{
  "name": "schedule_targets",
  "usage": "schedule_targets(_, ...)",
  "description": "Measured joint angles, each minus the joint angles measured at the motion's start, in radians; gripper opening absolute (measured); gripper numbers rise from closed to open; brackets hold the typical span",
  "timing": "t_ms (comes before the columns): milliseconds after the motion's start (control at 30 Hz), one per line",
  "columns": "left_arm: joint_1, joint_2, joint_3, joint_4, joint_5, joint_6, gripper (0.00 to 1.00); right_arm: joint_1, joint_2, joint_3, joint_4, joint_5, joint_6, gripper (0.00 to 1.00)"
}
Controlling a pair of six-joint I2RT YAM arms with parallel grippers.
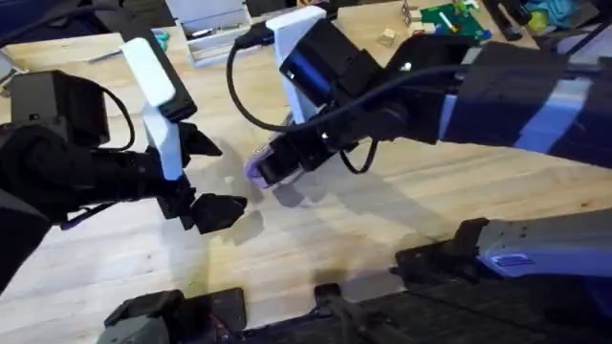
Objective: Unzip the bag, pick up the pens from the table one at a time and place them inside, then zip the bag closed.
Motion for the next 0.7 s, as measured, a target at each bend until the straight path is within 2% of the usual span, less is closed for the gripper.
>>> schedule_targets(367, 0.000, 0.000, 0.000, 0.000, 0.000, 0.000, 0.993, 0.000, 0.017, 0.000, 0.073, 0.051, 0.003, 0.899)
schedule_targets(500, 0.000, 0.000, 0.000, 0.000, 0.000, 0.000, 0.993, 0.000, 0.056, 0.000, 0.112, 0.055, 0.003, 0.792)
schedule_targets(700, 0.000, 0.000, 0.000, 0.000, 0.000, 0.000, 0.994, 0.003, 0.069, 0.000, 0.125, 0.051, 0.007, 0.523)
